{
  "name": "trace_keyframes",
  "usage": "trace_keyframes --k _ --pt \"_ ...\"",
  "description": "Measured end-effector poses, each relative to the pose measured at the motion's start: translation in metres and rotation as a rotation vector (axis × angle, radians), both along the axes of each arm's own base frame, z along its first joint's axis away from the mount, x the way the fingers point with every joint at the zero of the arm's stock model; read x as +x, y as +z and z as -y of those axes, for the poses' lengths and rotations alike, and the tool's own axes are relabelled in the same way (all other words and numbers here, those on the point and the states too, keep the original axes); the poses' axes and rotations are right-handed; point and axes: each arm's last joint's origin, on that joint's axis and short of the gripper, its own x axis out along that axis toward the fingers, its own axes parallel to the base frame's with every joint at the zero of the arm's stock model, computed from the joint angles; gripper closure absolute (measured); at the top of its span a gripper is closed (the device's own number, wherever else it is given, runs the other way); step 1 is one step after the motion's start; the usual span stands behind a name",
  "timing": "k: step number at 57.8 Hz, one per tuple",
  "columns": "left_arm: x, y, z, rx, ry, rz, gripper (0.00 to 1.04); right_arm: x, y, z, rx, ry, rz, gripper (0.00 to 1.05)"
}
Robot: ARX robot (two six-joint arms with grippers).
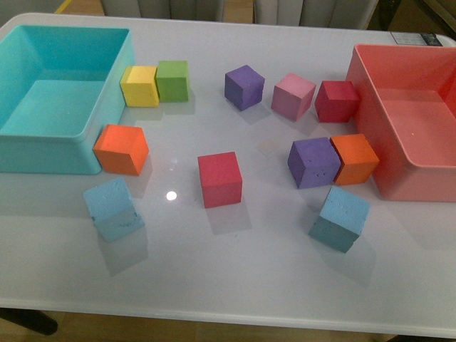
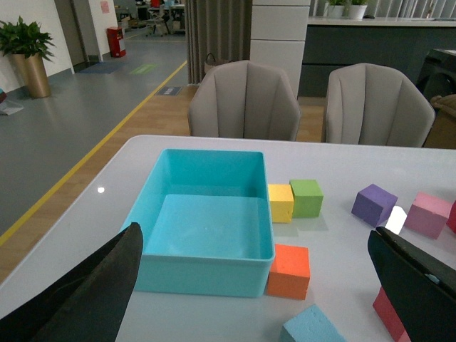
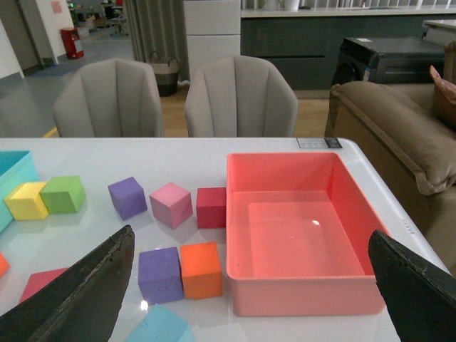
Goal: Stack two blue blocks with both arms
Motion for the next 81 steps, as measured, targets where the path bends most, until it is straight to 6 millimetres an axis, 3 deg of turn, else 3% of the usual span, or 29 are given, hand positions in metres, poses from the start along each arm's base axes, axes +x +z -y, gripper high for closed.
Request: trace_keyframes --k 41,45,50,60,66,81 --pt "0.000 0.000 0.000 0.000 0.000 0.000 0.09 0.000 0.000 0.000 0.000 0.000 0.000 0.09" --pt "0.000 0.000 0.000 0.000 0.000 0.000 0.09 0.002 -0.001 -0.002 -0.087 0.123 -0.219 0.09" --pt "0.000 0.000 0.000 0.000 -0.001 0.000 0.09 0.020 -0.005 -0.010 -0.211 0.244 -0.439 0.09" --pt "0.000 0.000 0.000 0.000 0.000 0.000 0.09 0.066 -0.024 -0.029 -0.393 0.337 -0.518 0.09" --pt "0.000 0.000 0.000 0.000 0.000 0.000 0.09 0.112 -0.048 -0.048 -0.489 0.423 -0.573 0.09" --pt "0.000 0.000 0.000 0.000 0.000 0.000 0.09 0.158 -0.103 -0.066 -0.575 0.544 -0.784 0.09"
